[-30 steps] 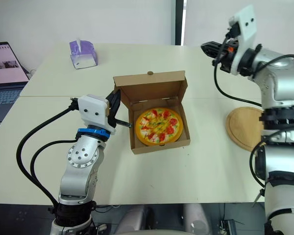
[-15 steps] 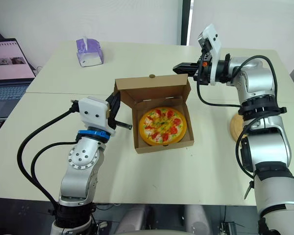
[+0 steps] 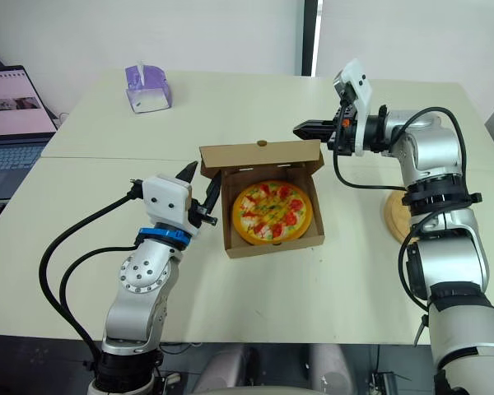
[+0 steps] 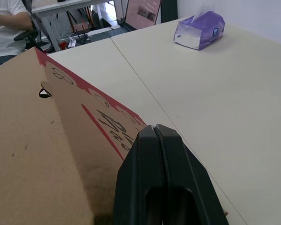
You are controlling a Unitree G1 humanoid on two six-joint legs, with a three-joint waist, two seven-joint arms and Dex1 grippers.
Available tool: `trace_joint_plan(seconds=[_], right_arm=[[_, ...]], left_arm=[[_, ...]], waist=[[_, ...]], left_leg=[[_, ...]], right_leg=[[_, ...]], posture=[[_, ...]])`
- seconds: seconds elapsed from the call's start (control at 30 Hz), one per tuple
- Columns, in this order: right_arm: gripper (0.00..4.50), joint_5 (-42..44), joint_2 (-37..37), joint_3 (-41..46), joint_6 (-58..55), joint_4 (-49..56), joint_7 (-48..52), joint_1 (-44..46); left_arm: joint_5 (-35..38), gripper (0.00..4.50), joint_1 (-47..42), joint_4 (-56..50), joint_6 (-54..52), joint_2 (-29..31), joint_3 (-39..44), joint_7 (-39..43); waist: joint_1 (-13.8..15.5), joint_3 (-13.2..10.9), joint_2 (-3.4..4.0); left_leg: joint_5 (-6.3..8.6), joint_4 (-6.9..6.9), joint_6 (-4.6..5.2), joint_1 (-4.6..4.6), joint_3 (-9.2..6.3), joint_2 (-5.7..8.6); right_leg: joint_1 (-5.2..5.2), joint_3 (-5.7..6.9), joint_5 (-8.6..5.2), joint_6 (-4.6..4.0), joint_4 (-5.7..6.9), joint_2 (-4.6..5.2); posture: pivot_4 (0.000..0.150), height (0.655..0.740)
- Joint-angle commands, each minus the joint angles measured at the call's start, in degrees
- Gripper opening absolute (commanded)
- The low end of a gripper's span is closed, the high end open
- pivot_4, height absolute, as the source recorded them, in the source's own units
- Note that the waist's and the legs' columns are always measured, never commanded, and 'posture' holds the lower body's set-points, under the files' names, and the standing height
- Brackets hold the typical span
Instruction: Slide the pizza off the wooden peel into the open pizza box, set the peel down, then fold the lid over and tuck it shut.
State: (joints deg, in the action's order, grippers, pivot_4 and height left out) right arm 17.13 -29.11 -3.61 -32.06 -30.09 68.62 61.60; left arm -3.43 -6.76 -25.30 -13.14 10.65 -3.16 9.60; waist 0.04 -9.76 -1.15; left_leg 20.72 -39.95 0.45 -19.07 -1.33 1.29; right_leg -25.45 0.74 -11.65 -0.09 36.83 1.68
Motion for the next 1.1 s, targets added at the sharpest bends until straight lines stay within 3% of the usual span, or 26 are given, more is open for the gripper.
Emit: trace_joint_plan(seconds=[0.03,0.2,0.33,0.47,0.57,0.73,0.93,1.1], right_arm=[[0.00,1.89,-0.83,1.20,-1.93,6.11,-0.12,-2.01],[0.00,2.46,-1.71,1.04,-3.67,10.94,0.07,-5.01],[0.00,3.14,-2.70,0.54,-5.06,14.56,0.49,-7.23],[0.00,3.74,-3.49,0.14,-6.13,18.67,0.49,-9.88],[0.00,3.95,-3.69,0.12,-6.73,20.61,0.14,-11.38],[0.00,4.38,-4.07,0.44,-7.88,22.64,-0.70,-13.27],[0.00,5.18,-4.14,0.37,-8.57,25.41,-2.16,-15.34],[0.00,5.09,-4.43,-0.35,-7.85,26.38,-2.85,-16.83]], left_arm=[[0.88,3.51,2.50,-5.13,1.18,1.26,2.12,0.72],[5.29,3.51,8.31,-10.59,-1.64,4.59,7.73,4.04],[14.26,3.51,10.79,-13.09,-6.08,9.17,13.18,10.78],[22.36,3.51,9.15,-7.47,-9.96,18.52,19.59,20.61],[26.54,3.51,2.26,-0.61,-11.67,23.16,21.08,24.94],[30.18,2.27,-11.18,6.56,-16.60,28.02,16.49,31.31],[35.49,0.20,-22.39,11.48,-25.27,30.14,12.13,37.31],[36.19,0.06,-28.71,15.87,-30.09,31.91,5.64,44.52]], waist=[[-0.04,0.00,0.00],[-0.08,-0.01,0.02],[-0.07,-0.01,0.02],[-0.11,-0.03,0.05],[0.06,-0.04,0.05],[0.08,-0.05,0.03],[-0.34,-0.05,0.03],[-0.38,-0.05,0.03]], left_leg=[[0.00,0.00,0.00,0.00,0.00,0.00],[0.00,0.01,0.00,-0.06,0.01,0.00],[0.01,0.00,0.01,-0.06,-0.01,0.00],[0.01,0.01,0.02,-0.05,-0.06,0.00],[0.01,-0.02,0.02,-0.06,-0.07,0.01],[-0.02,-0.04,-0.03,-0.09,-0.13,0.05],[-0.12,-0.03,-0.22,-0.38,-0.08,0.06],[-0.18,-0.10,-0.31,-0.73,-0.10,0.06]], right_leg=[[-0.01,0.00,0.00,0.00,0.00,0.00],[-0.09,-0.01,0.00,0.00,0.02,0.01],[-0.07,0.02,0.00,-0.01,0.01,0.01],[-0.07,0.09,-0.03,-0.04,0.02,0.01],[-0.06,0.11,-0.03,-0.04,0.02,0.01],[-0.02,0.17,-0.02,-0.02,-0.03,0.01],[-0.31,0.12,-0.02,-0.01,-0.05,0.01],[-0.72,0.13,-0.02,-0.02,0.11,-0.01]], posture=[[0.150,0.7400],[0.150,0.7400],[0.150,0.7400],[0.150,0.7400],[0.150,0.7400],[0.150,0.7400],[0.150,0.7400],[0.150,0.7400]])
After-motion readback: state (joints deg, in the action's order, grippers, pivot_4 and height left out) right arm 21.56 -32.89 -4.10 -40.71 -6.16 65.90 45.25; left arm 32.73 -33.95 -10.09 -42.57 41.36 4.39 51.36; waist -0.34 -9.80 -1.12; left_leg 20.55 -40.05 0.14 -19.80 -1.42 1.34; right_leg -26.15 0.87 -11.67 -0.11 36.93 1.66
